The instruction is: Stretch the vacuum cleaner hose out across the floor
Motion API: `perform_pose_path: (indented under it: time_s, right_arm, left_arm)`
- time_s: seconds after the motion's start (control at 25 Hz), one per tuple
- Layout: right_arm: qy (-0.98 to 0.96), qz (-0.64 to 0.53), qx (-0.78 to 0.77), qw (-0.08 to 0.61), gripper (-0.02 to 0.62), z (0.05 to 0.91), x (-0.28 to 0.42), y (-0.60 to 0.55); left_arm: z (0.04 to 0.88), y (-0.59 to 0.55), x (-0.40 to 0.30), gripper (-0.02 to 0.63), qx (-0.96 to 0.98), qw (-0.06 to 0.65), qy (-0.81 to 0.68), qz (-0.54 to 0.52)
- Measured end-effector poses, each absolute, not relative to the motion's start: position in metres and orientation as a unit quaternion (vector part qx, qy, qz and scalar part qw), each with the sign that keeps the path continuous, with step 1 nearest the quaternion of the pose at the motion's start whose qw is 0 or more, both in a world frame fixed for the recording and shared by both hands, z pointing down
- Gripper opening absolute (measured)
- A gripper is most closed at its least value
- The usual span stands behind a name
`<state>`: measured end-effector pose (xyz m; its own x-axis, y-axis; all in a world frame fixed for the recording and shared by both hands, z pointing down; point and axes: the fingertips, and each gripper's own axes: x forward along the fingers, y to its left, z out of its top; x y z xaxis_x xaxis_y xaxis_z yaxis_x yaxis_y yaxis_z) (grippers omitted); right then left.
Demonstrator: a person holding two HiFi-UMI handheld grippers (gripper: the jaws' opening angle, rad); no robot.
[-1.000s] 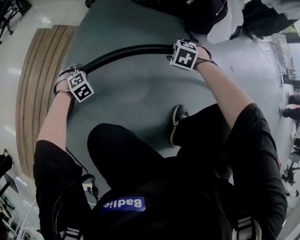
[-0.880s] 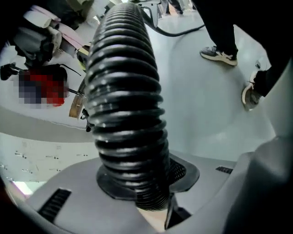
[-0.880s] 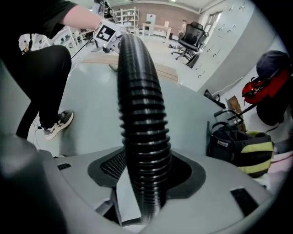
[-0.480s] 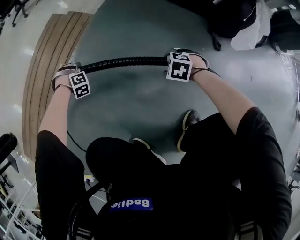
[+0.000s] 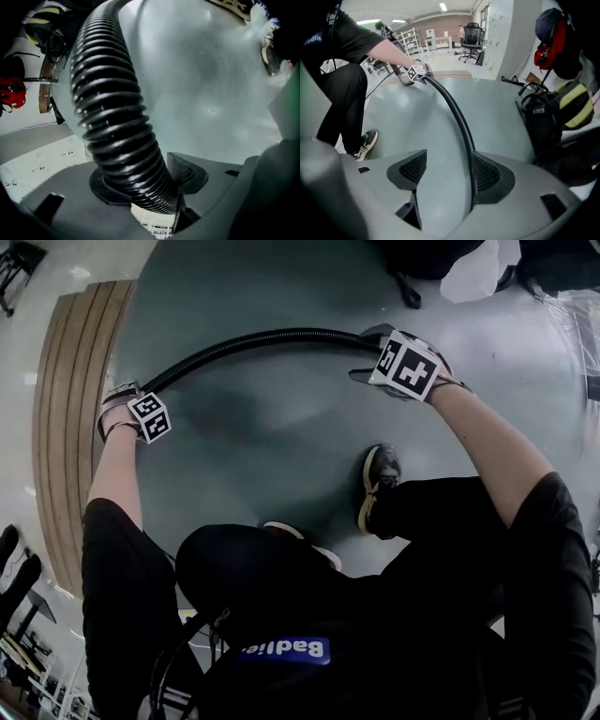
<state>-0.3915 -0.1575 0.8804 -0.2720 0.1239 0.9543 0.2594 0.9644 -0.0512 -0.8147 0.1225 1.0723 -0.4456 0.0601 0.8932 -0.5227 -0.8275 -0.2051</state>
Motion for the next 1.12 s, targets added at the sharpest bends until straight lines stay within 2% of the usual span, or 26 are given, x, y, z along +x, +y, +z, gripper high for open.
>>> perform_pose_path:
  time_s: [0.08,0.16,0.2,0.36,0.48,0.6,0.8,1.12]
  right_arm:
    - [-0.796,-0.049,-0.097,0.595,0.285,0.877,-0.371,-0.177]
    - [-0.799,-0.045,-0.08,0.594,0.285,0.875,-0.36,-0.193]
    - [-0.801,-0.042,-0.074,0.593,0.285,0.875,-0.357,-0.198]
    - [-0.807,-0.022,-0.067,0.586,0.285,0.88,-0.36,-0.201]
    - [-0.819,0.012,-0.082,0.567,0.285,0.884,-0.38,-0.192]
    - [-0.835,0.036,-0.097,0.54,0.285,0.881,-0.405,-0.191]
    - [-0.859,0.062,-0.114,0.495,0.285,0.884,-0.453,-0.204]
    - [-0.886,0.187,-0.117,0.409,0.284,0.903,-0.517,-0.216]
  left_arm:
    - [1.084,0.119,-0.806,0.261,0.505,0.173,-0.223,0.816]
    - [1.096,0.117,-0.798,0.361,0.517,0.151,-0.197,0.819]
    - [1.102,0.118,-0.793,0.387,0.522,0.147,-0.189,0.818]
    - [1.119,0.124,-0.785,0.426,0.524,0.178,-0.197,0.809]
    - [1.112,0.122,-0.787,0.463,0.542,0.226,-0.245,0.772]
    - [1.087,0.108,-0.782,0.471,0.581,0.264,-0.3,0.709]
    - [1.031,0.079,-0.756,0.471,0.629,0.282,-0.387,0.612]
    - [0.944,0.018,-0.686,0.469,0.683,0.257,-0.507,0.459]
